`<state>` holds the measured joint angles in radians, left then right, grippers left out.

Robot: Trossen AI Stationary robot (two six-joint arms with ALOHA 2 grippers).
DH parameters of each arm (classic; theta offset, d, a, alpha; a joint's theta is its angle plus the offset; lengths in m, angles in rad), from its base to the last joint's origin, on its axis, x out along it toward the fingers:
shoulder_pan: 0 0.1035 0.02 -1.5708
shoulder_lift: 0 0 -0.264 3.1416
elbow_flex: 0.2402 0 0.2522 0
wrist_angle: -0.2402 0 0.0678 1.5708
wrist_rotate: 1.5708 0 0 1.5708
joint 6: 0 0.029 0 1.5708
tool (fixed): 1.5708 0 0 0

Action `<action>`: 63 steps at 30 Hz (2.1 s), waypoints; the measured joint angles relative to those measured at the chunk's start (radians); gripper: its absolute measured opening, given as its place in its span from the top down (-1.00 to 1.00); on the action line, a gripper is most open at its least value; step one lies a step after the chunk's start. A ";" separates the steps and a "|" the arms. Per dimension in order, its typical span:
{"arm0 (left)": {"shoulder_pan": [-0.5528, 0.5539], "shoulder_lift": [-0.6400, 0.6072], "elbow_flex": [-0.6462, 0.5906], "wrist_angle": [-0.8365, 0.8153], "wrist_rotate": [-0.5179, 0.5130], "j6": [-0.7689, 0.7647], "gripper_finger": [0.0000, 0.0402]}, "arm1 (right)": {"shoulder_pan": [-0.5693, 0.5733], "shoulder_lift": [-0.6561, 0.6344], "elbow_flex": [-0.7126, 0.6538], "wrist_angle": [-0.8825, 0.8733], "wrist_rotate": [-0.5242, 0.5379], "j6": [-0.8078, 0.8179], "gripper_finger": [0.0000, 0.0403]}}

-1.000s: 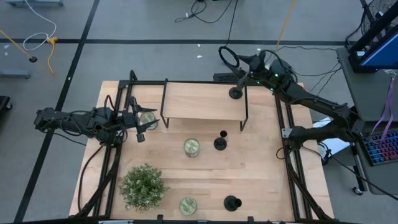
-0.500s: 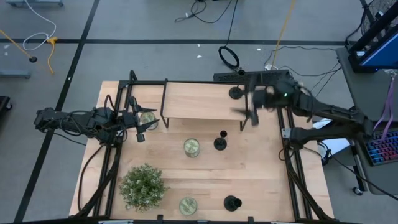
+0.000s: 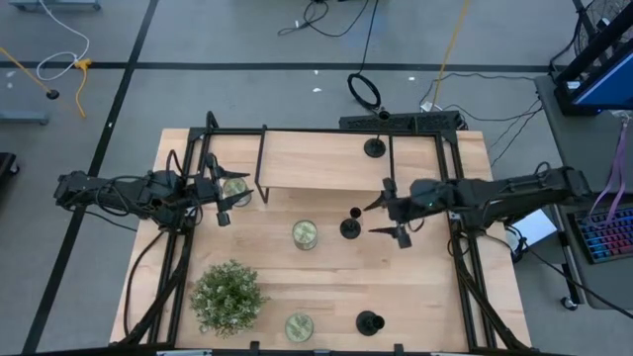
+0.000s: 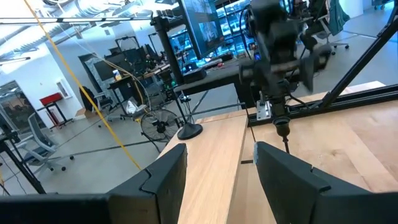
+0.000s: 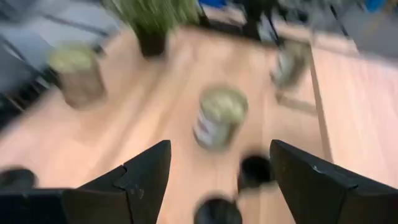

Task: Pick & Place candle stick holders
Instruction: Put the top black candle holder on the shelf

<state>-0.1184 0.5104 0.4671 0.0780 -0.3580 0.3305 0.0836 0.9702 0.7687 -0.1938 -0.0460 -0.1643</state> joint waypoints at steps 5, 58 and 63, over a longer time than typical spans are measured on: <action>0.000 0.000 0.000 0.000 0.000 0.001 0.01 | 0.032 0.000 -0.145 0.136 0.074 0.092 -0.32; 0.000 0.281 0.000 0.037 0.226 -0.045 0.02 | 0.043 0.510 -0.404 1.258 0.277 0.328 0.89; 0.000 0.281 0.000 0.037 0.226 -0.048 0.02 | 0.068 0.500 -0.404 1.506 0.242 0.264 0.83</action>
<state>-0.1184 0.7910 0.4675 0.1146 -0.1318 0.2829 0.1516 1.4700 0.3649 1.3125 0.1964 0.0998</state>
